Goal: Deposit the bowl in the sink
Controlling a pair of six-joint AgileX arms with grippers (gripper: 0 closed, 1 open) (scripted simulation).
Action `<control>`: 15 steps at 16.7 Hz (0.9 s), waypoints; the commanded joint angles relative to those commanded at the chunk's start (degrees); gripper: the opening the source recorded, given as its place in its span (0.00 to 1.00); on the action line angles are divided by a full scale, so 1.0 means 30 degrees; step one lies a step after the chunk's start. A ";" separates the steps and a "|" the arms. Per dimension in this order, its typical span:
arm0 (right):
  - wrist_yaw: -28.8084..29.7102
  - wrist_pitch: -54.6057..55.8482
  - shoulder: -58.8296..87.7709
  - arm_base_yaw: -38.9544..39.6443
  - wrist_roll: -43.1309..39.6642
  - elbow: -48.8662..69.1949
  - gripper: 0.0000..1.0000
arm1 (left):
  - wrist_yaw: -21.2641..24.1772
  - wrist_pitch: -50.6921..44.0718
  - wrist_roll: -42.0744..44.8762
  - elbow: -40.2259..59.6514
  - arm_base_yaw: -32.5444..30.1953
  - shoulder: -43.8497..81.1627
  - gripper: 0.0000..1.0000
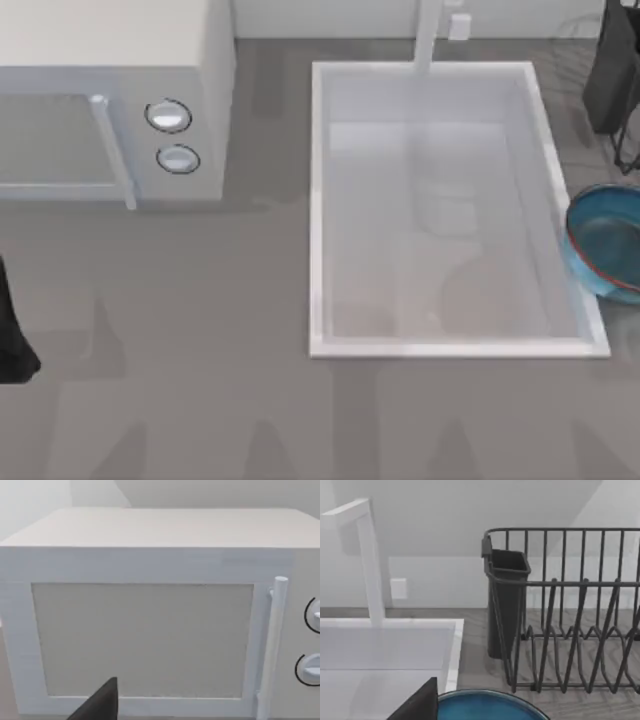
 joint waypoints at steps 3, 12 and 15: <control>-0.0019 -0.0154 0.0189 -0.0012 -0.0016 0.0191 1.00 | 0.0000 0.0000 0.0000 0.0000 0.0000 0.0000 1.00; -0.0524 -0.7355 1.0921 -0.0927 -0.0799 1.0002 1.00 | 0.0000 0.0000 0.0000 0.0000 0.0000 0.0000 1.00; -0.0702 -1.1076 1.7199 -0.1406 -0.1261 1.4969 1.00 | 0.0000 0.0000 0.0000 0.0000 0.0000 0.0000 1.00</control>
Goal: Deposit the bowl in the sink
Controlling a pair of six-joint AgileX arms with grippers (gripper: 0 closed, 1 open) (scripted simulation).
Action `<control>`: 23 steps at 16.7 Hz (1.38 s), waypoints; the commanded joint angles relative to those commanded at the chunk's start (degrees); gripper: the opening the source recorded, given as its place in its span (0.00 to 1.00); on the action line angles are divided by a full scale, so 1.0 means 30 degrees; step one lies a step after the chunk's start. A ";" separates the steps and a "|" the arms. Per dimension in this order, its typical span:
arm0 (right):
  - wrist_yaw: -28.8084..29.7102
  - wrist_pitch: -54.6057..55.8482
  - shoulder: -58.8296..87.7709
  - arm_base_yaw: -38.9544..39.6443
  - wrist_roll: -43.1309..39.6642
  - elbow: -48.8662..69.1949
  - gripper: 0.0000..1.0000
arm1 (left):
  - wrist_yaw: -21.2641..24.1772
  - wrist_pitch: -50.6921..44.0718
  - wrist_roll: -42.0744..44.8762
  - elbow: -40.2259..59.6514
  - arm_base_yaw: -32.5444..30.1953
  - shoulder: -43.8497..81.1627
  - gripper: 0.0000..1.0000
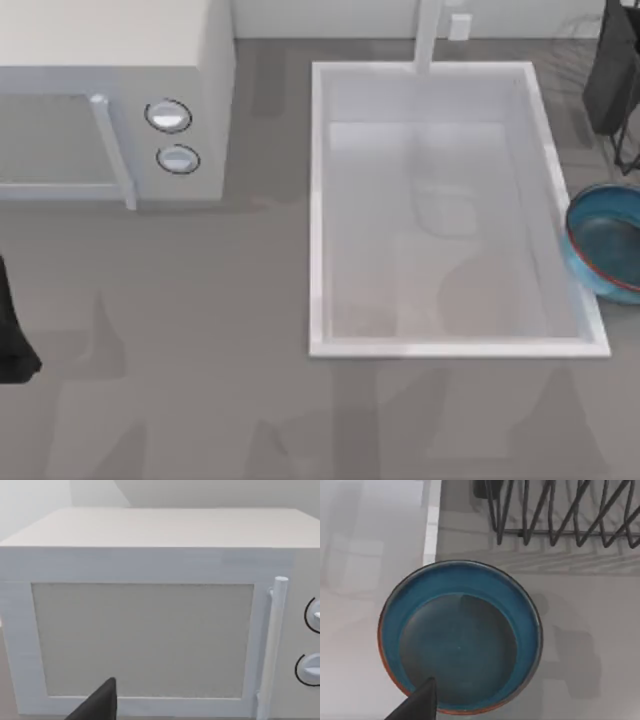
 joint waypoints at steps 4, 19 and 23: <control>-0.0210 -0.4972 0.8078 -0.0610 -0.0607 0.6438 1.00 | 0.0000 0.0000 0.0000 0.0000 0.0000 0.0000 1.00; -0.0951 -1.3791 2.1855 -0.1734 -0.1562 1.8701 1.00 | 0.0000 0.0000 0.0000 0.0000 0.0000 0.0000 1.00; -0.0940 -1.3436 2.1894 -0.1630 -0.1499 1.8362 1.00 | 0.0000 0.0000 0.0000 0.0000 0.0000 0.0000 1.00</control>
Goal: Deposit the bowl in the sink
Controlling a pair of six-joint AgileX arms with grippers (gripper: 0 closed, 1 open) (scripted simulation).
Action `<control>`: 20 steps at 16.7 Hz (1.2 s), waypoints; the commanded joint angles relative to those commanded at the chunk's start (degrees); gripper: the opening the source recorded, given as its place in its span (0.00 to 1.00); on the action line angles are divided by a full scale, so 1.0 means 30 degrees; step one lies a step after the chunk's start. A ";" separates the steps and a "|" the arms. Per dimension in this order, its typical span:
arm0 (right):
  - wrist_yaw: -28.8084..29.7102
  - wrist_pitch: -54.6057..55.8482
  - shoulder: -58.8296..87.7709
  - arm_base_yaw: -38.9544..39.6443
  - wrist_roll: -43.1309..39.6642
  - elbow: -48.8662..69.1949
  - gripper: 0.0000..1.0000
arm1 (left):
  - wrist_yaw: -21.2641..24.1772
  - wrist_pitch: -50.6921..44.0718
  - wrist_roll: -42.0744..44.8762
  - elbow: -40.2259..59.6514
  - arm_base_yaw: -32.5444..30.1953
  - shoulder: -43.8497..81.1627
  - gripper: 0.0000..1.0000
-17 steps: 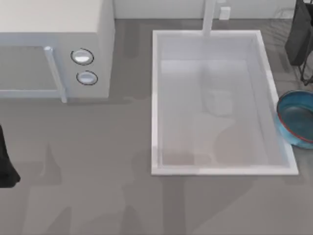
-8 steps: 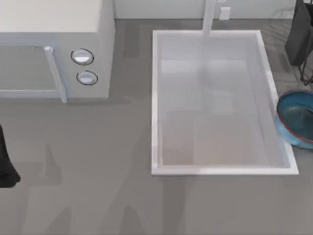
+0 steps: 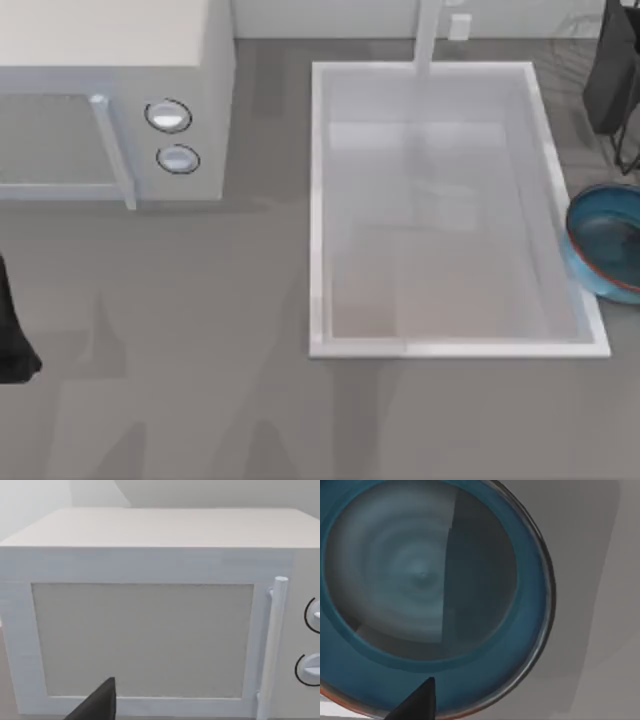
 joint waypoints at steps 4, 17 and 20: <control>-0.0011 0.2857 0.0630 0.0141 0.0200 -0.2132 1.00 | 0.0000 0.0000 0.0000 0.0000 0.0000 0.0000 1.00; -0.0005 0.6603 0.1533 0.0371 0.0436 -0.5003 0.70 | 0.0000 0.0000 0.0000 0.0000 0.0000 0.0000 1.00; -0.0005 0.6603 0.1533 0.0371 0.0436 -0.5003 0.47 | 0.0000 0.0000 0.0000 0.0000 0.0000 0.0000 1.00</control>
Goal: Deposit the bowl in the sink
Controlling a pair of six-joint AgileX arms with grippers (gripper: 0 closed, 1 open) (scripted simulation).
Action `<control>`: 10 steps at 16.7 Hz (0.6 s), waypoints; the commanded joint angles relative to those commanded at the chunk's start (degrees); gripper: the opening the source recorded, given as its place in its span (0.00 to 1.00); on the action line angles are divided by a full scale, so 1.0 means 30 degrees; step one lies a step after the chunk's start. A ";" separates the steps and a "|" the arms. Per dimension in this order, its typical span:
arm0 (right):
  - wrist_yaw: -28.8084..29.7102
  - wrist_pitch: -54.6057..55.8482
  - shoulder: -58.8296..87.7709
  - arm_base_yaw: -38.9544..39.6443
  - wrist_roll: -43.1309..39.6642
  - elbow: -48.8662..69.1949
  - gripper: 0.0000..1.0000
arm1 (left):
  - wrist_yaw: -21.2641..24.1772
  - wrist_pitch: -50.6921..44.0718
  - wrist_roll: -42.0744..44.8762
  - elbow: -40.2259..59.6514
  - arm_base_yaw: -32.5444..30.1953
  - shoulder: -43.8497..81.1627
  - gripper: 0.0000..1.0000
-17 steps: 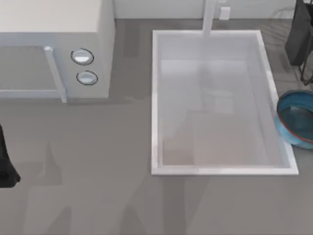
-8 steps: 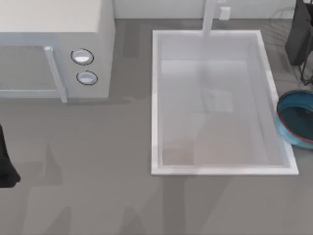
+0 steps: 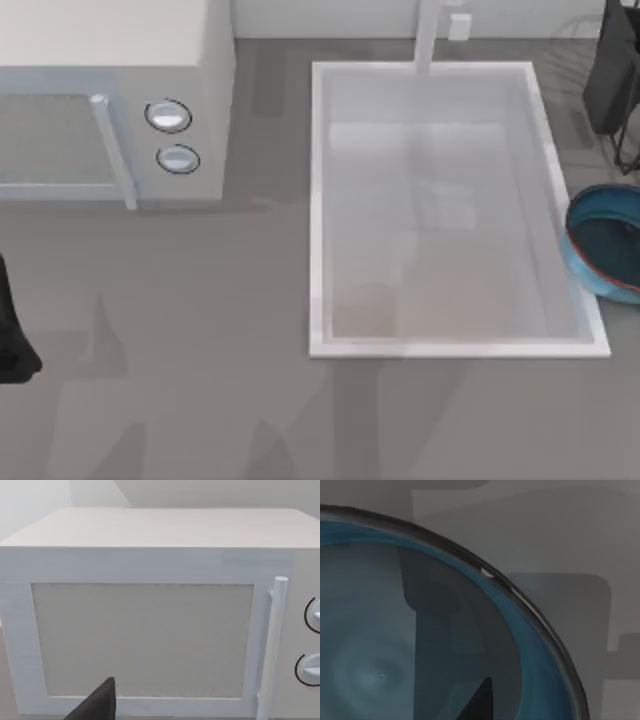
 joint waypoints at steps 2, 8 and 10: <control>0.0000 0.0000 0.0000 0.0000 0.0000 0.0000 0.32 | 0.0000 0.0000 0.0000 0.0000 0.0000 0.0000 1.00; 0.0000 0.0000 0.0000 0.0000 0.0000 0.0000 0.00 | 0.0000 0.0000 0.0000 0.0000 0.0000 0.0000 1.00; 0.0000 0.0000 0.0000 0.0000 0.0000 0.0000 0.00 | 0.0000 0.0000 0.0000 0.0000 0.0000 0.0000 1.00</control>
